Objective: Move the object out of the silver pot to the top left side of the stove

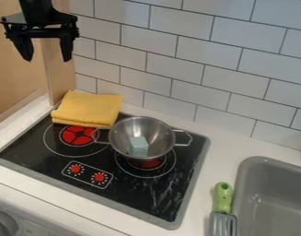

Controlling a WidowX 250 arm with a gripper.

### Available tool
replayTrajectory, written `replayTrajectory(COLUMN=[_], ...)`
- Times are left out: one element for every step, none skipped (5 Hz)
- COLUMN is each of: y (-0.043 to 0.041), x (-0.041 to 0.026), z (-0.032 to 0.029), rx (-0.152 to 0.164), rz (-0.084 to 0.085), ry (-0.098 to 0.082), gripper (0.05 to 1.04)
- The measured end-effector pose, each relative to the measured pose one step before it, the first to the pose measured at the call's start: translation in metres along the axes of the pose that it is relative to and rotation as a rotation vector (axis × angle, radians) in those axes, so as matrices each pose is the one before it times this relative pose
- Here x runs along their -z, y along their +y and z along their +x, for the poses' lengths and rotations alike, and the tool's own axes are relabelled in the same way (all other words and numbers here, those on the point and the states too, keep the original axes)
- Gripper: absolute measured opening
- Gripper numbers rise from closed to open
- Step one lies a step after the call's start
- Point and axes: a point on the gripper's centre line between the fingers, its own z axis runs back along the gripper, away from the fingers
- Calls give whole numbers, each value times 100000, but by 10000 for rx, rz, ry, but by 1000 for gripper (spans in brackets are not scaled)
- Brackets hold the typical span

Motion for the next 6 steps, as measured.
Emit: replayTrajectory(y=[15, -1473, -2088, -1934, -2827, -2250], x=[1135, 959, -393, -265, -281, 81], z=[-1138, -1546, -1187, -1156, -669, -983], rx=[13, 307, 731, 669, 724, 728], rz=[25, -346, -152, -117, -317, -244], ry=[476, 335, -55, 66, 14, 102], gripper=[999, 999, 999, 999, 999, 999])
